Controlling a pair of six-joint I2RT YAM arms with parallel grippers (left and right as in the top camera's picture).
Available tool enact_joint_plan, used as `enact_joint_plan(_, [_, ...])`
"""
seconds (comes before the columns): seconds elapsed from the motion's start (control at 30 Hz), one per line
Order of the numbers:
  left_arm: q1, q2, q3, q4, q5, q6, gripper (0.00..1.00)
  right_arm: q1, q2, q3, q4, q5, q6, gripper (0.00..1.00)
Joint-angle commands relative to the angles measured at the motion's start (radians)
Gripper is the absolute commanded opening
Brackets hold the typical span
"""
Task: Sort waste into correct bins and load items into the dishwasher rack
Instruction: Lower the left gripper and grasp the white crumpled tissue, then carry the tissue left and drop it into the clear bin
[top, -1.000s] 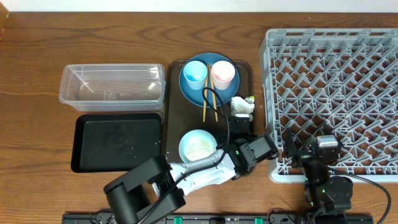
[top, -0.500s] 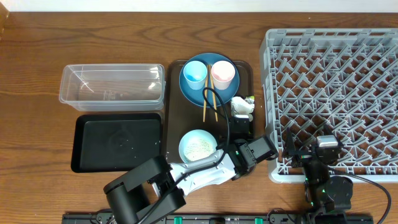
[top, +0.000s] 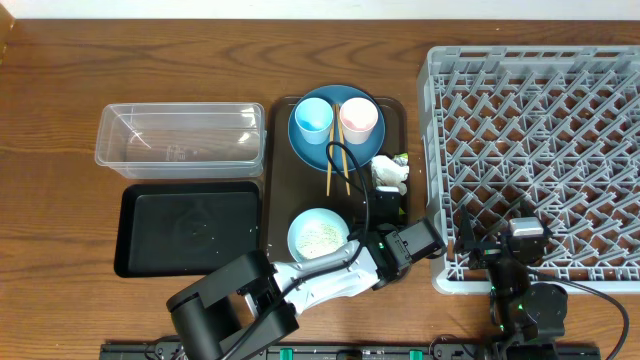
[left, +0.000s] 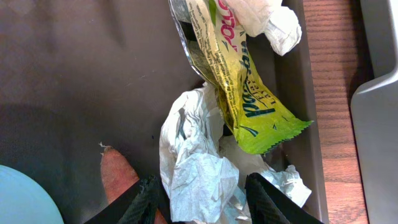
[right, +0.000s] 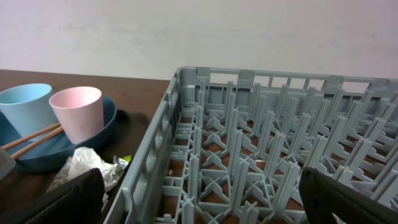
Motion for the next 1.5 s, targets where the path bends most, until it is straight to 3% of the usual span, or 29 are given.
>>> enact_joint_plan(0.0, [0.002,0.023,-0.012,-0.005,-0.005,0.005,0.48,-0.018,0.000,-0.002,-0.004,0.003,-0.011,0.99])
enact_joint_plan(0.1, [0.002,0.024,-0.012,-0.002,-0.006,0.005,0.43,-0.018,0.000,-0.002,-0.004,0.003,-0.011,0.99])
enact_joint_plan(0.13, [0.002,0.024,-0.012,0.005,-0.006,0.005,0.37,-0.018,0.000,-0.002,-0.004,0.003,-0.011,0.99])
enact_joint_plan(0.2, [0.002,0.024,-0.012,0.010,-0.006,0.005,0.15,-0.018,0.000,-0.002,-0.004,0.003,-0.011,0.99])
enact_joint_plan(0.27, [0.002,0.024,-0.012,0.008,-0.006,0.005,0.06,-0.018,0.000,-0.002,-0.004,0.003,-0.011,0.99])
enact_joint_plan(0.53, [0.002,-0.050,-0.008,-0.037,0.007,0.006,0.06,-0.018,0.000,-0.002,-0.004,0.003,-0.011,0.99])
enact_joint_plan(1.03, [0.066,-0.489,0.010,-0.241,0.122,0.006,0.06,-0.018,0.000,-0.002,-0.004,0.003,-0.011,0.99])
enact_joint_plan(1.23, [0.205,-0.609,0.010,-0.261,0.117,0.094,0.06,-0.018,0.000,-0.002,-0.004,0.003,-0.011,0.99])
enact_joint_plan(1.47, [0.469,-0.641,0.010,-0.288,0.117,0.184,0.06,-0.018,0.000,-0.002,-0.004,0.003,-0.011,0.99])
